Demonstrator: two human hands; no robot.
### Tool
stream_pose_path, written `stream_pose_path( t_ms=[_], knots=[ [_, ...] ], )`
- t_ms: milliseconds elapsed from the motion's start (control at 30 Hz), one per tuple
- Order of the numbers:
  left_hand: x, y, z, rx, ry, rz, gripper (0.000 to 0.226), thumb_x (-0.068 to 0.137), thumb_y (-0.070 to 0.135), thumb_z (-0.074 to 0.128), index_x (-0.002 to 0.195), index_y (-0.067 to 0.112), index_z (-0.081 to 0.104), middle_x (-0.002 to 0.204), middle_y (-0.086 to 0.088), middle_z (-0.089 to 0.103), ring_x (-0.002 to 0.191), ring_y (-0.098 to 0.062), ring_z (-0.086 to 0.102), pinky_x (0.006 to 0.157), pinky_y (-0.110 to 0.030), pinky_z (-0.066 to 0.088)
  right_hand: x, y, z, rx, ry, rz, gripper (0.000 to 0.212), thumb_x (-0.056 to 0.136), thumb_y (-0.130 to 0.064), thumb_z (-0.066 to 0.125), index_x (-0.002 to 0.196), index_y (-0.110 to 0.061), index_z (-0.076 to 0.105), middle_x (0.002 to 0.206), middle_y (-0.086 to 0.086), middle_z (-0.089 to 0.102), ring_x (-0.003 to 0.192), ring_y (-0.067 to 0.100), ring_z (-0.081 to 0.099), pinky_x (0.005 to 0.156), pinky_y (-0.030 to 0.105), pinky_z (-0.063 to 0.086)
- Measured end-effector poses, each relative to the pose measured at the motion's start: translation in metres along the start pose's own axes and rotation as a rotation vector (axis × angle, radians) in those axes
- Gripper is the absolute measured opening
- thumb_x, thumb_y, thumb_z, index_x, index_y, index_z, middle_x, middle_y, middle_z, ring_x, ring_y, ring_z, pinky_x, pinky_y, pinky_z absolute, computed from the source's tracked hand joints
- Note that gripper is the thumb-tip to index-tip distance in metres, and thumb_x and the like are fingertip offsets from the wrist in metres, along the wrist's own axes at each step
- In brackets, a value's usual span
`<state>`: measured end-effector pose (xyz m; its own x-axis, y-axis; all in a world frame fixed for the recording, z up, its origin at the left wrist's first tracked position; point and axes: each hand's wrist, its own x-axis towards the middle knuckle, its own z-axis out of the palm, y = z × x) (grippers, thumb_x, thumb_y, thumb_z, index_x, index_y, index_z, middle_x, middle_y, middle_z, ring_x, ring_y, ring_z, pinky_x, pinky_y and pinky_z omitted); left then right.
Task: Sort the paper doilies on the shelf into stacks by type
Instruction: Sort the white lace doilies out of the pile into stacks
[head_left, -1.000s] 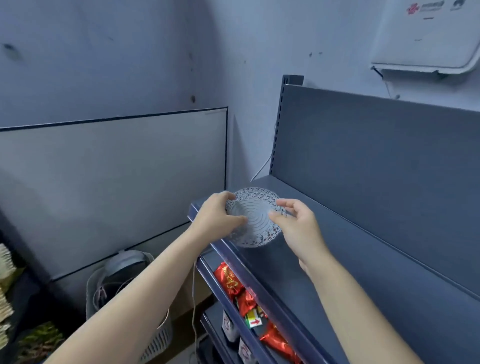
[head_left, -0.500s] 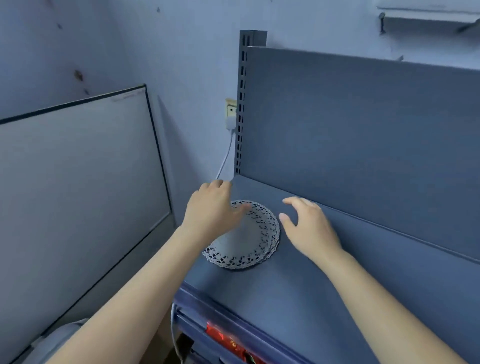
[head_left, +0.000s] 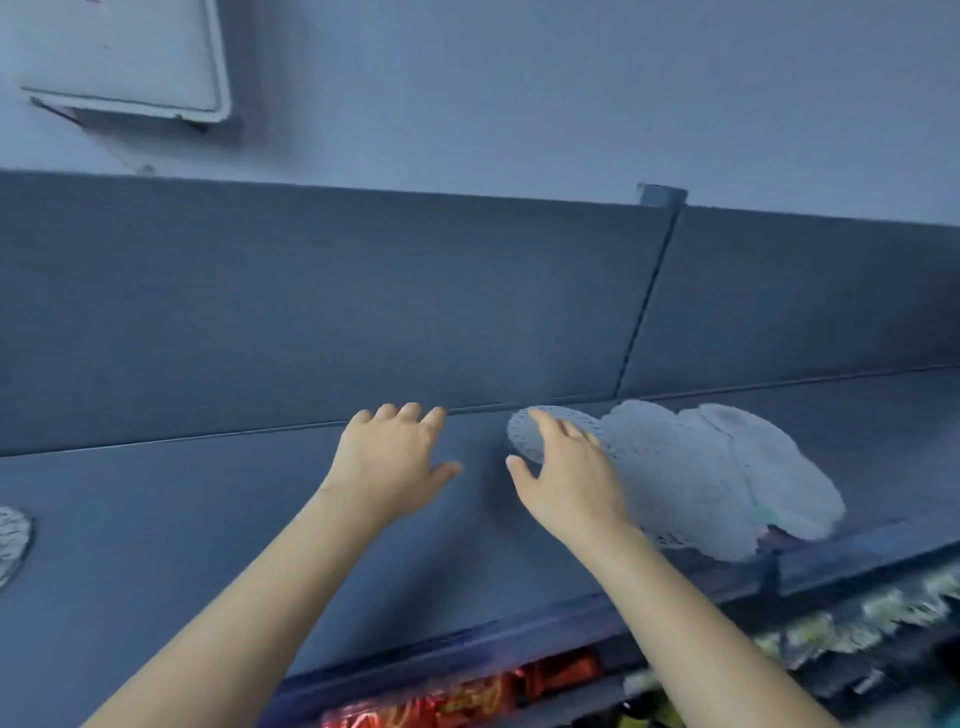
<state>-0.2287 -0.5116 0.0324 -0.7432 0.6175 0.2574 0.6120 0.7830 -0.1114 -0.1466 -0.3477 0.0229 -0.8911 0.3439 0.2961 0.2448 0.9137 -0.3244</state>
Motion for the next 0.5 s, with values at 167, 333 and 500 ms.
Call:
stream_pose_path(
  t_ms=[167, 333, 500],
  knots=[
    [0.043, 0.195, 0.008, -0.104, -0.002, 0.123, 0.07, 0.09, 0.066, 0.033, 0.143, 0.022, 0.032, 0.137, 0.003, 0.048, 0.124, -0.022, 0.046, 0.101, -0.035, 0.035, -0.046, 0.174, -0.062, -0.141, -0.009, 0.081, 0.057, 0.096, -0.038, 0.042, 0.147, -0.02, 0.023, 0.145, 0.004, 0.041, 0.133, 0.025, 0.034, 0.104, 0.036, 0.037],
    [0.087, 0.33, 0.015, -0.177, -0.093, 0.167, 0.068, 0.09, 0.066, 0.035, 0.139, 0.019, 0.038, 0.134, -0.001, 0.052, 0.124, -0.025, 0.046, 0.1, -0.04, 0.035, -0.065, 0.297, -0.107, -0.214, -0.101, 0.138, 0.054, 0.095, -0.04, 0.044, 0.143, -0.021, 0.03, 0.141, 0.002, 0.043, 0.129, 0.025, 0.038, 0.1, 0.035, 0.039],
    [0.146, 0.395, 0.035, -0.269, -0.271, 0.012, 0.061, 0.089, 0.055, 0.049, 0.134, 0.015, 0.04, 0.125, -0.007, 0.054, 0.121, -0.027, 0.047, 0.098, -0.041, 0.038, -0.035, 0.376, -0.109, -0.108, -0.255, 0.129, 0.059, 0.093, -0.048, 0.049, 0.144, -0.023, 0.031, 0.144, 0.001, 0.042, 0.128, 0.024, 0.042, 0.099, 0.037, 0.042]
  ],
)
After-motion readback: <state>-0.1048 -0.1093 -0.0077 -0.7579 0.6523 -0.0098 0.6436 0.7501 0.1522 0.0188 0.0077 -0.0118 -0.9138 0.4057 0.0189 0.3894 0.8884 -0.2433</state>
